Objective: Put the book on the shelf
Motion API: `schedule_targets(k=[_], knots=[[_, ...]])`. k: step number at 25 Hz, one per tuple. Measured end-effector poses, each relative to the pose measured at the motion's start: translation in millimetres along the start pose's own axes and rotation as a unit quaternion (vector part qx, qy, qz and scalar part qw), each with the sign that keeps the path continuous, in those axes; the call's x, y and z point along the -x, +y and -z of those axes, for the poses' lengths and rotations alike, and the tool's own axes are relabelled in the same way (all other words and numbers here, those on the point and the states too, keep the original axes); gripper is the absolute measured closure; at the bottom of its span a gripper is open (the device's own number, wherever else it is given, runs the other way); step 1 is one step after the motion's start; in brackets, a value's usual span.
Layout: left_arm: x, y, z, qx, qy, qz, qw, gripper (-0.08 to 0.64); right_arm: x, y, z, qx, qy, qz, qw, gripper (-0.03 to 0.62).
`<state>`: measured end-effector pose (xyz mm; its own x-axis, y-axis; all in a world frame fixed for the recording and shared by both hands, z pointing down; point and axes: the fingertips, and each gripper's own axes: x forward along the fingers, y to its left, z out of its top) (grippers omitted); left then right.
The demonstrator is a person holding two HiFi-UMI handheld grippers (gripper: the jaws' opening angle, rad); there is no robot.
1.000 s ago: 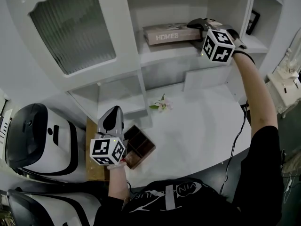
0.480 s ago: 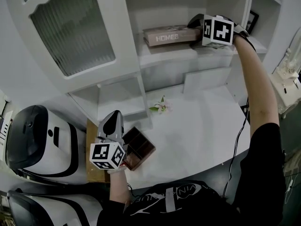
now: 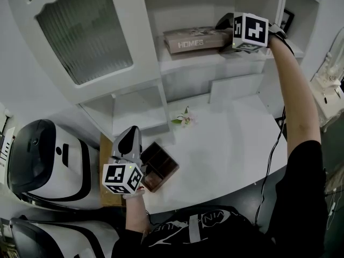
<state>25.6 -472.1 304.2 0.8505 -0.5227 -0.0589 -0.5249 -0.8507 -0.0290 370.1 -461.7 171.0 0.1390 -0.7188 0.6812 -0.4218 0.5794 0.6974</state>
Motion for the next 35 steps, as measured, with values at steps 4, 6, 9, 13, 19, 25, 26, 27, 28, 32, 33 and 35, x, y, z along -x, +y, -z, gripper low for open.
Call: schedule_targets(k=[4, 6, 9, 13, 19, 25, 26, 27, 28, 32, 33, 35], knots=[[4.4, -4.2, -1.0, 0.001, 0.001, 0.005, 1.0000, 0.560, 5.2, 8.1, 6.4, -0.003, 0.010, -0.003, 1.000, 0.249], [6.5, -6.7, -2.4, 0.002, -0.003, 0.007, 1.0000, 0.560, 8.0, 11.9, 8.7, -0.003, 0.015, -0.003, 1.000, 0.241], [12.8, -10.3, -1.4, 0.003, -0.007, 0.005, 1.0000, 0.560, 14.0, 18.9, 9.6, -0.018, 0.005, -0.004, 1.000, 0.255], [21.8, -16.0, 3.5, 0.006, -0.009, 0.001, 0.9999, 0.560, 27.7, 19.5, 7.8, -0.060, -0.034, 0.029, 0.997, 0.356], [27.3, -31.4, 2.4, 0.004, -0.008, 0.016, 0.9998, 0.560, 45.4, 27.6, 4.7, -0.142, -0.102, 0.071, 0.982, 0.522], [23.8, -48.6, 1.6, 0.004, -0.005, 0.047, 0.9989, 0.560, 61.7, 57.2, 4.2, -0.194, -0.140, 0.087, 0.967, 0.586], [21.9, -52.4, 1.8, 0.002, -0.003, 0.056, 0.9984, 0.560, 64.8, 62.2, 5.5, -0.205, -0.144, 0.096, 0.963, 0.586], [20.5, -55.6, 2.2, 0.001, -0.002, 0.062, 0.9981, 0.560, 67.4, 66.9, 6.7, -0.218, -0.149, 0.106, 0.959, 0.586], [19.7, -58.1, 2.8, 0.000, -0.001, 0.067, 0.9977, 0.560, 69.6, 71.5, 8.1, -0.234, -0.153, 0.117, 0.953, 0.586], [20.0, -64.8, 6.0, 0.002, 0.002, 0.081, 0.9967, 0.560, 77.9, 94.3, 13.9, -0.308, -0.176, 0.150, 0.923, 0.586], [20.7, -66.7, 7.3, 0.002, 0.003, 0.084, 0.9965, 0.560, 81.2, 101.5, 15.6, -0.319, -0.180, 0.158, 0.917, 0.587], [23.4, -70.6, 10.4, 0.003, 0.006, 0.089, 0.9960, 0.560, 89.2, 116.5, 19.2, -0.341, -0.187, 0.176, 0.904, 0.586]])
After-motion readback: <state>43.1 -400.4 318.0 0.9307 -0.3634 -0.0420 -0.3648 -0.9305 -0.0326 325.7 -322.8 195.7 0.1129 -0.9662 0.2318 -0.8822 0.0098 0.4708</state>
